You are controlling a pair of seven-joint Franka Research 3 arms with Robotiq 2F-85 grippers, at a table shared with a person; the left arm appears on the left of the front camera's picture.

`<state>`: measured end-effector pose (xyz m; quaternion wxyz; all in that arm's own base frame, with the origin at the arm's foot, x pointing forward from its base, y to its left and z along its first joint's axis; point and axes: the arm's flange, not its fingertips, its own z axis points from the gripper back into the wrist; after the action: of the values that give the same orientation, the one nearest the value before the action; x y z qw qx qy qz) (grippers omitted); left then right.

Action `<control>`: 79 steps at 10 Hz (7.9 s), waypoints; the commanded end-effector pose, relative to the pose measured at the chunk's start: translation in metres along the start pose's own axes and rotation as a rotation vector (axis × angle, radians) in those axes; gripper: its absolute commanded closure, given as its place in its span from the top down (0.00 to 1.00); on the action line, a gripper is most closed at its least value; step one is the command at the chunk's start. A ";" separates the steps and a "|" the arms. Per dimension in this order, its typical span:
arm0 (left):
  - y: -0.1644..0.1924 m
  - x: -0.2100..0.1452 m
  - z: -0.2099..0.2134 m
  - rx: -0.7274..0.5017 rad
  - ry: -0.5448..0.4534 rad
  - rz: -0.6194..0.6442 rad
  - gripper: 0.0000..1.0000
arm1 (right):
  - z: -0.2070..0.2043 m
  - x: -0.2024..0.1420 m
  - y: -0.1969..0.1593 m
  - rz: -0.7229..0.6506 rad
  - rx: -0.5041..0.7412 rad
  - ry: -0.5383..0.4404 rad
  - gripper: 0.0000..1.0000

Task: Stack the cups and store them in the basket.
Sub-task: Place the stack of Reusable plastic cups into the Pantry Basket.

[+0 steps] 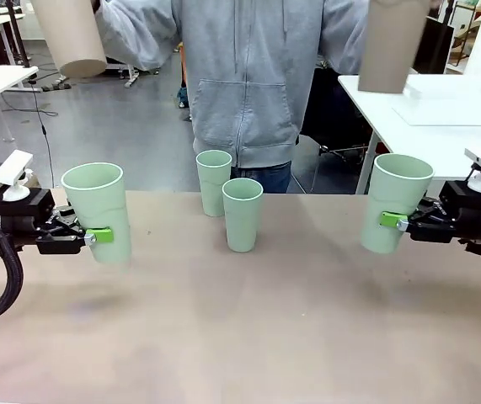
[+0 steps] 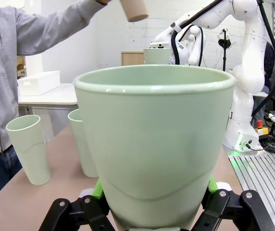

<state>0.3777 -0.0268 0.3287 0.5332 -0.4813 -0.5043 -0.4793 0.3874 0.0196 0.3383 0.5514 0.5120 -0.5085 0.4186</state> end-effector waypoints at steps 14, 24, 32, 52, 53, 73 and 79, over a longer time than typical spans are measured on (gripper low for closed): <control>-0.001 0.000 0.001 -0.009 0.001 -0.006 0.84 | 0.000 0.002 0.000 0.006 0.001 0.000 0.85; -0.001 0.000 0.001 -0.009 0.001 -0.006 0.84 | 0.000 0.002 0.000 0.006 0.001 0.000 0.85; -0.001 0.000 0.001 -0.009 0.001 -0.006 0.84 | 0.000 0.002 0.000 0.006 0.001 0.000 0.85; -0.001 0.000 0.001 -0.009 0.001 -0.006 0.84 | 0.000 0.002 0.000 0.006 0.001 0.000 0.85; -0.001 0.000 0.001 -0.009 0.001 -0.006 0.84 | 0.000 0.002 0.000 0.006 0.001 0.000 0.85; -0.001 0.000 0.001 -0.009 0.001 -0.006 0.84 | 0.000 0.002 0.000 0.006 0.001 0.000 0.85; -0.001 0.000 0.001 -0.009 0.001 -0.006 0.84 | 0.000 0.002 0.000 0.006 0.001 0.000 0.85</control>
<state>0.3766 -0.0268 0.3252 0.5346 -0.4837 -0.4985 -0.4815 0.3872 0.0198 0.3366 0.5528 0.5127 -0.5072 0.4175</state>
